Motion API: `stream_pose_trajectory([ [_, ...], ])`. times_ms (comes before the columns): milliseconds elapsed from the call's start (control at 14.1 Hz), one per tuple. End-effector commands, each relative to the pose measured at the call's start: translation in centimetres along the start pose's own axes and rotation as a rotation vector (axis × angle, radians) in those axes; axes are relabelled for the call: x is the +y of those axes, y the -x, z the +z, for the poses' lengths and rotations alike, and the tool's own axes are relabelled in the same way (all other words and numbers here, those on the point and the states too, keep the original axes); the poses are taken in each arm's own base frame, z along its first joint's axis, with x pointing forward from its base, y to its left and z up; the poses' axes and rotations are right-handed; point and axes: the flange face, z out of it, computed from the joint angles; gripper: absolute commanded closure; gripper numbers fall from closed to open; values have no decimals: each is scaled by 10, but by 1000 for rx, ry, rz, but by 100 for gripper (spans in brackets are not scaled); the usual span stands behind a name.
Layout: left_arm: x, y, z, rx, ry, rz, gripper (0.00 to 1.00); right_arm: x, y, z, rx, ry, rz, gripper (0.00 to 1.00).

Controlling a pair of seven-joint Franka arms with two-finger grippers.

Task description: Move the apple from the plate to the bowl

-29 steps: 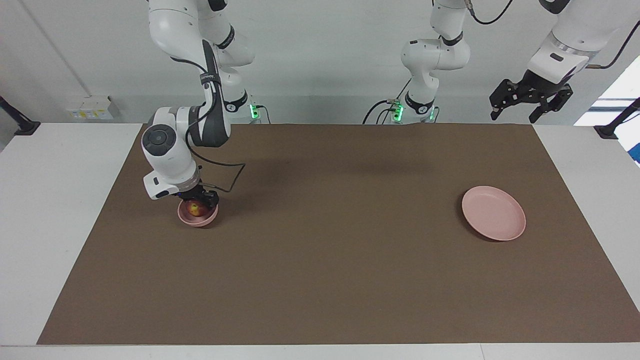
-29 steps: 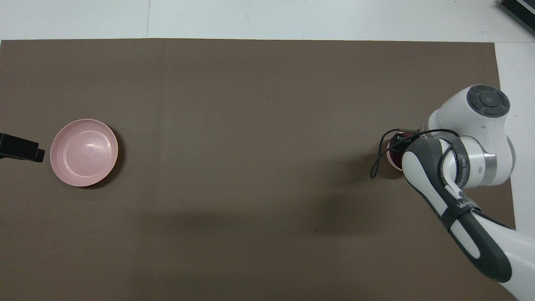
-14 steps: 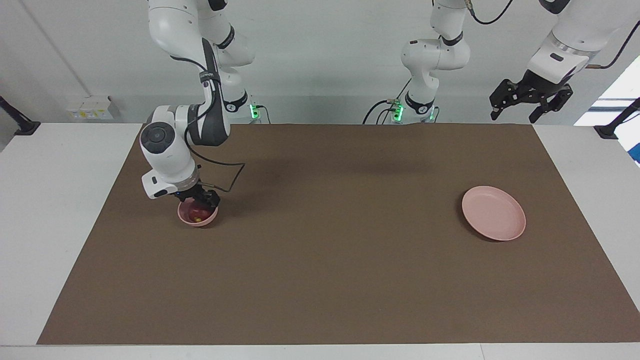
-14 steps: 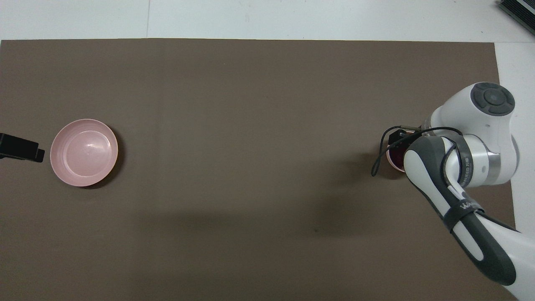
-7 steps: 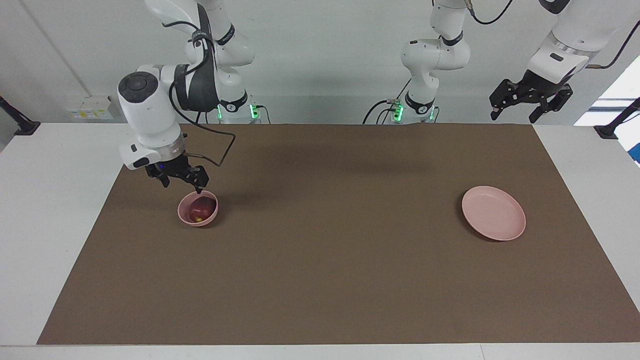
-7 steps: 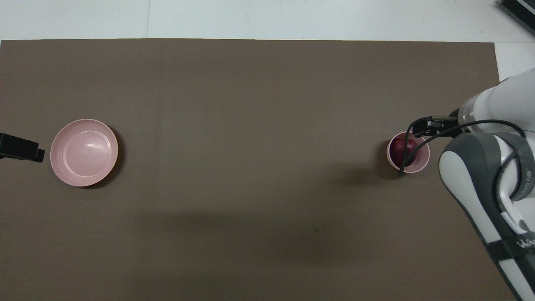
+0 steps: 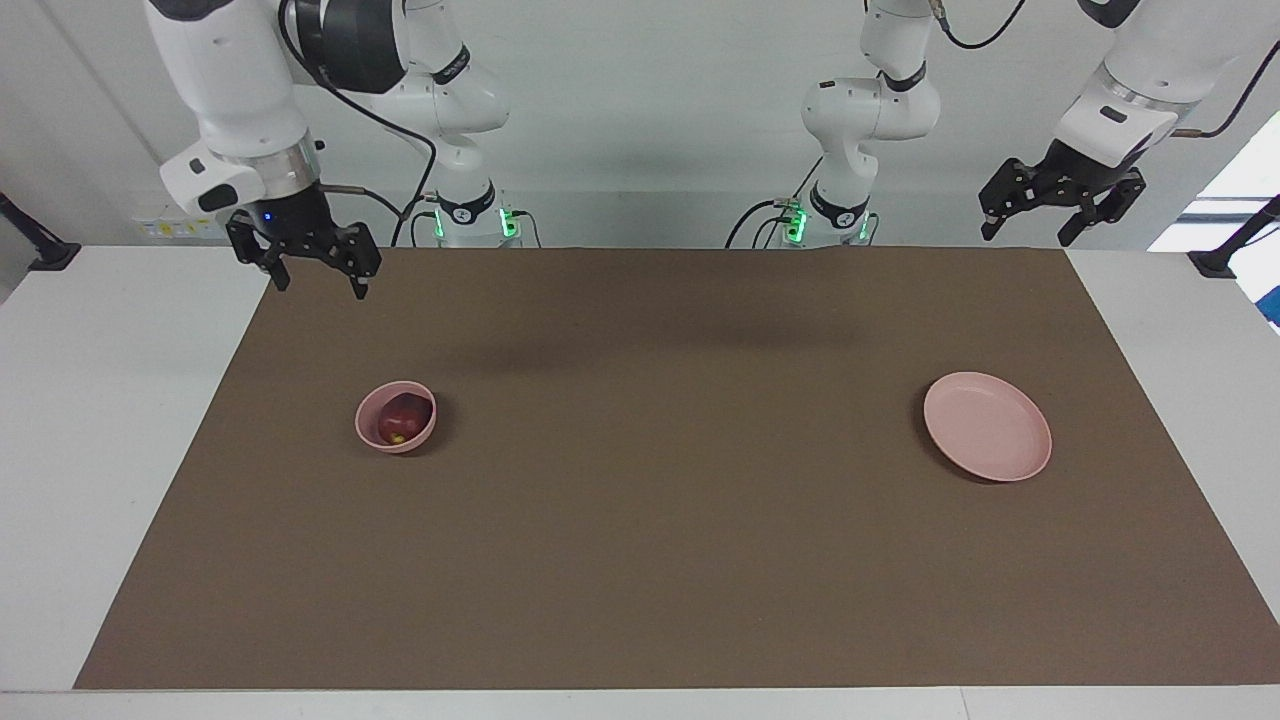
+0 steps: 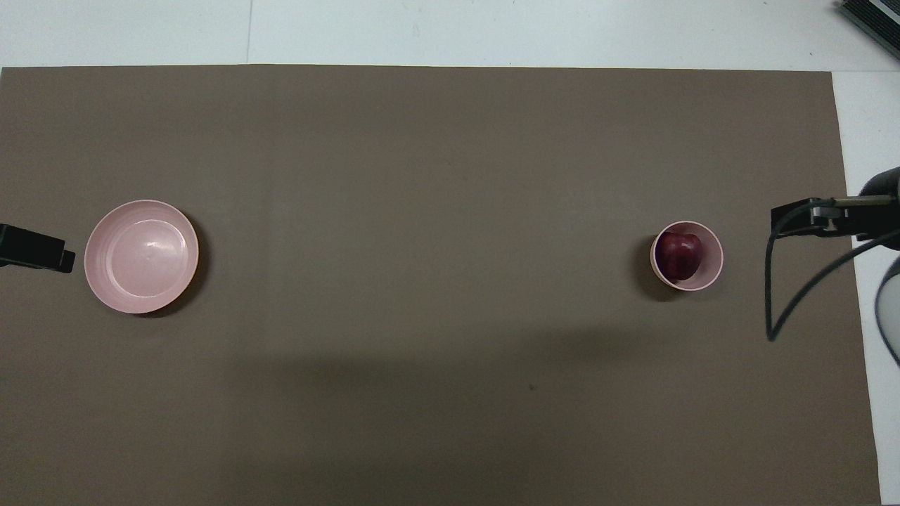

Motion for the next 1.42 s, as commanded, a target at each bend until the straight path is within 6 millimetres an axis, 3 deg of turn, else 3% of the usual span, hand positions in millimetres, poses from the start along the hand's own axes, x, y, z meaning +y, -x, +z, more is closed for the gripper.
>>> stream_pose_trajectory([
  [0, -1, 5, -6, -4, -15, -11, 0, 10, 3, -32, -20, -8, -57, 0],
  [213, -1, 5, -6, -4, -15, -13, 0, 19, 18, -59, -13, -48, -53, 0],
  [426, -1, 5, -6, -4, -15, -11, 0, 22, 43, -46, -34, -53, -52, 0],
  [851, -1, 5, -6, -4, -15, -11, 0, 17, 40, -47, -20, -112, -83, 0],
  [1348, -1, 5, -6, -4, -15, -11, 0, 17, 44, -48, -56, -62, -93, 0],
])
